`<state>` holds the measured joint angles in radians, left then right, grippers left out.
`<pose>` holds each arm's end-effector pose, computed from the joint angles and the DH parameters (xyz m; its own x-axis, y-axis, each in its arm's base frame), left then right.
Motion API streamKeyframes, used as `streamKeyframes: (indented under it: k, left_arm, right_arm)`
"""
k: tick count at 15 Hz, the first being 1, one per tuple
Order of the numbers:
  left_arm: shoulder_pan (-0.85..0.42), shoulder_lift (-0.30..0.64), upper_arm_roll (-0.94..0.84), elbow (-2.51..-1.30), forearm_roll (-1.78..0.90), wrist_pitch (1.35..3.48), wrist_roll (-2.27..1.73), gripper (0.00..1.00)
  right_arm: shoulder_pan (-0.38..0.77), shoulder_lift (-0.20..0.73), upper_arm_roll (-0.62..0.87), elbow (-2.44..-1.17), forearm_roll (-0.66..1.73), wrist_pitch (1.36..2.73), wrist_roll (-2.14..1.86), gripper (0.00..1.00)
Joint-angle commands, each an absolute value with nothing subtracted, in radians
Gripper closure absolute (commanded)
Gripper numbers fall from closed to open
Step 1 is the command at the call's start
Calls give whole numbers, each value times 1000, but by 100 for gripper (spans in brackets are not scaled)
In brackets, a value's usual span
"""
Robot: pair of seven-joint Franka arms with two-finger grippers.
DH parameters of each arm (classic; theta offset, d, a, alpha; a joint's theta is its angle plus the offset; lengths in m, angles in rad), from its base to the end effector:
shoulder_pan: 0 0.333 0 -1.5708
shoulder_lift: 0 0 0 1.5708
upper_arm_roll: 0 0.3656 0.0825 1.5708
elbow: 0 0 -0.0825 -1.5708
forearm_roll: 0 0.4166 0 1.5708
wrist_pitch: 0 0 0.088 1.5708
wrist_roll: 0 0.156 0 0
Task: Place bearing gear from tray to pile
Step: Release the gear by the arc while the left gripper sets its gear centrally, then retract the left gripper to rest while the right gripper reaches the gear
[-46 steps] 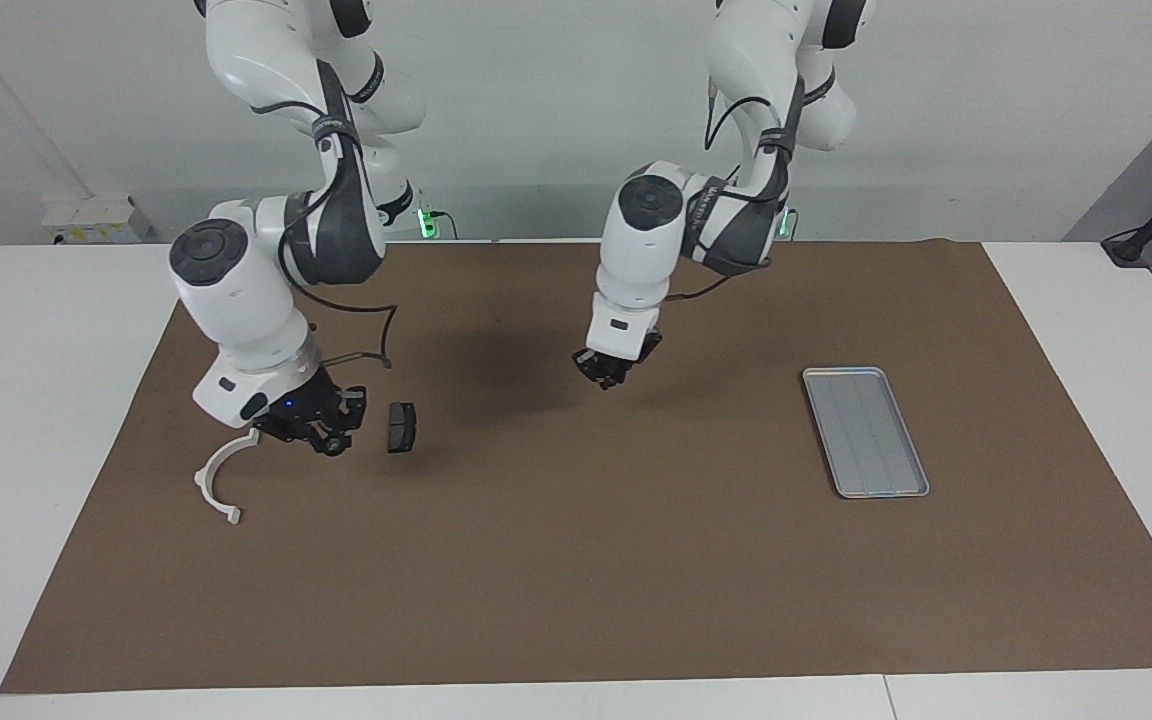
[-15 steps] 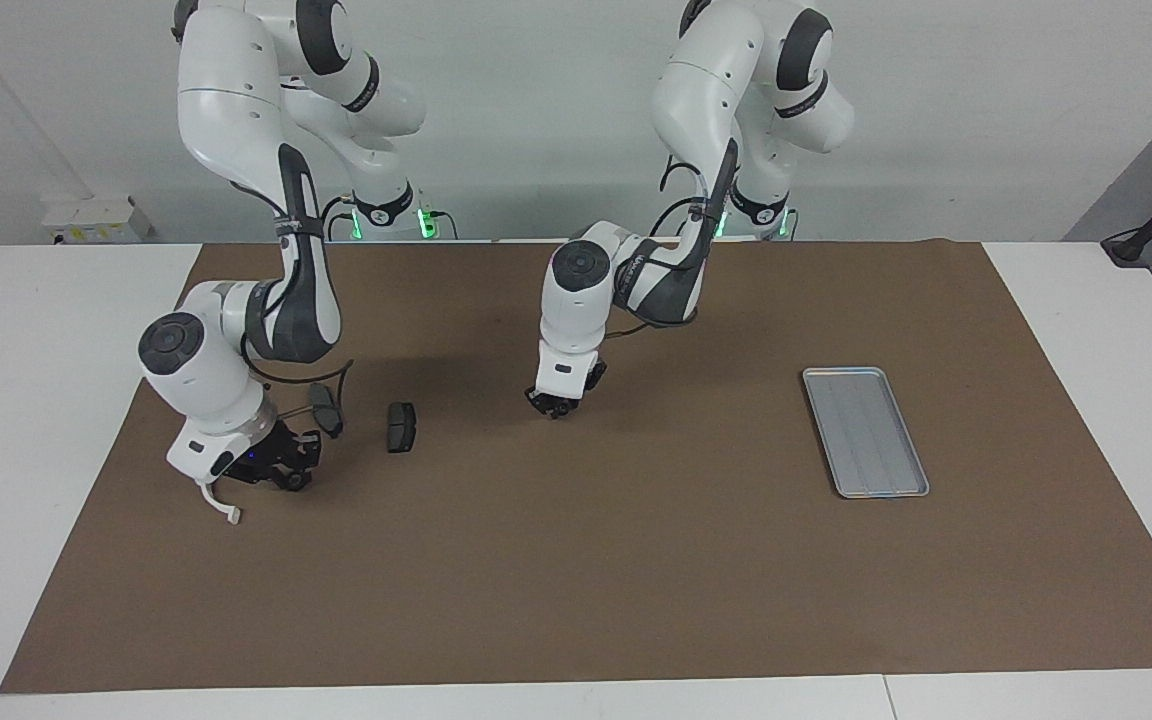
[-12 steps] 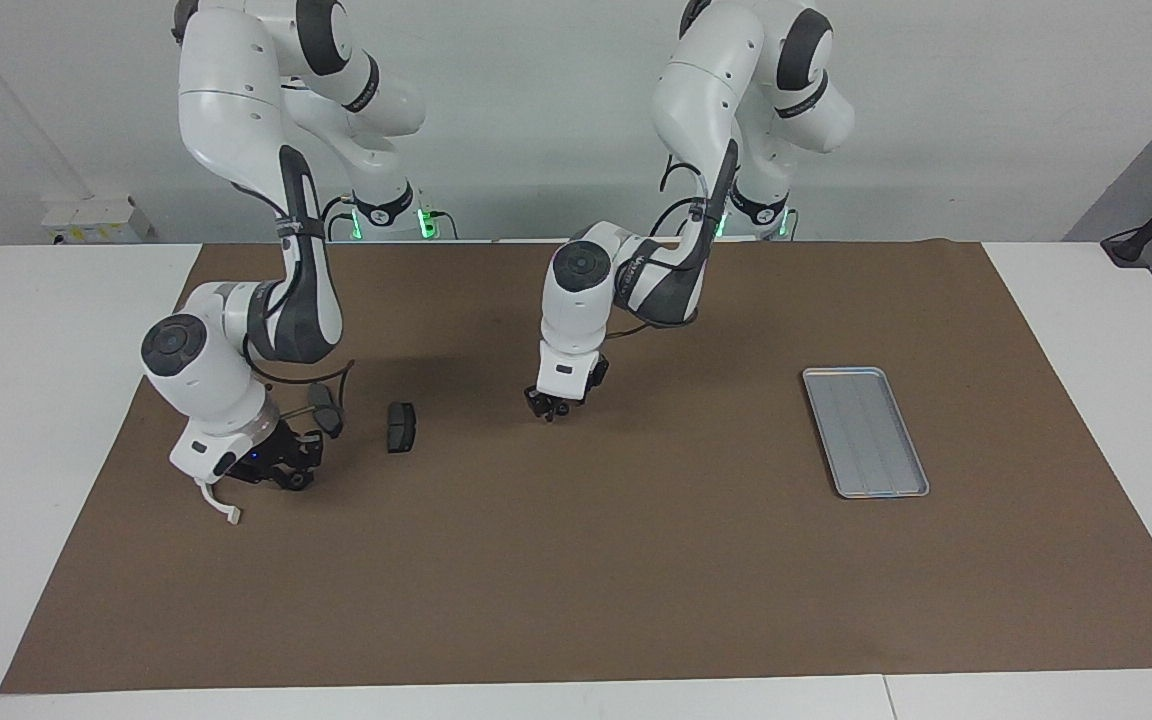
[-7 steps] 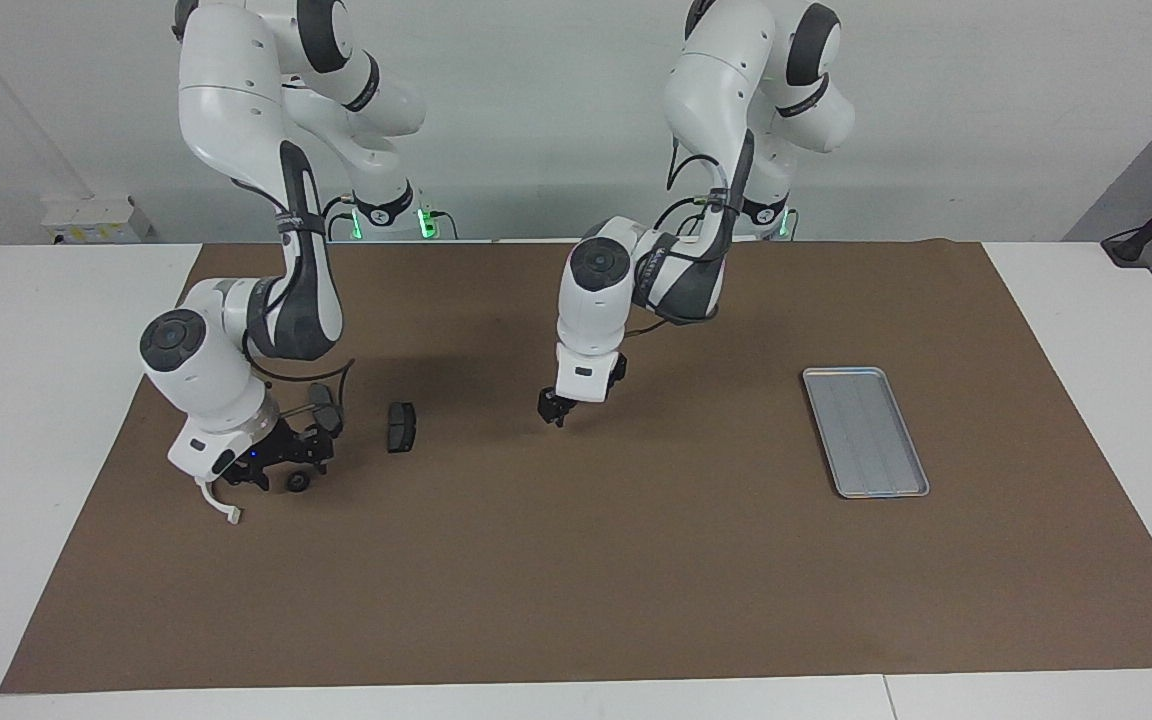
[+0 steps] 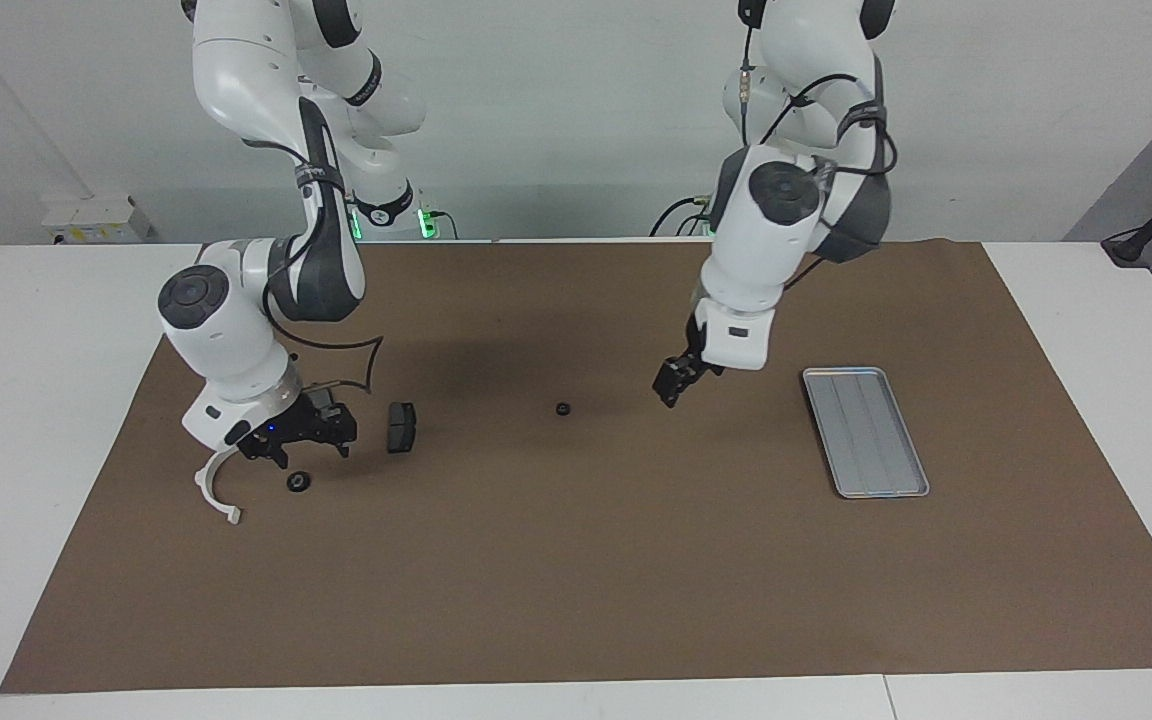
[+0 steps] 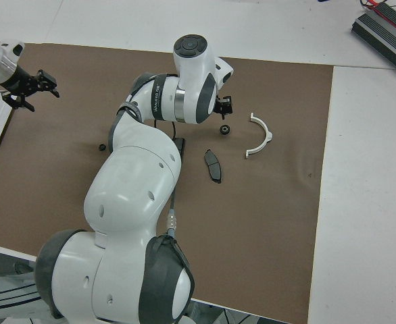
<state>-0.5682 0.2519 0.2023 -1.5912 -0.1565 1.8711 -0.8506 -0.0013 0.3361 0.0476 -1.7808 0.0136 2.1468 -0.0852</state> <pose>0.6297 -0.2745 0.4841 0.8670 0.4953 -0.0548 0.4983 -0.8623 0.0902 0.6892 0.0309 0.3520 0.9922 0.1206 0.0323 0.1214 -0.9923 -0.0247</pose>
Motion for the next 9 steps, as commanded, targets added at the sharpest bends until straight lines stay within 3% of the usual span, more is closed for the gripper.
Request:
streamKeyframes:
  k: [1, 5, 9]
  left_arm:
    - [-494, 172, 193, -1615, -160, 1774, -718, 0]
    - [-385, 60, 210, -1615, -115, 1640, -487, 0]
    - [-263, 17, 187, -1608, -72, 1539, -287, 0]
  right_arm:
    - [107, 308, 46, -1766, 3, 2085, 110, 7]
    - [277, 308, 48, -1710, -44, 2010, 418, 6]
    - [392, 308, 52, -1701, -46, 2002, 607, 6]
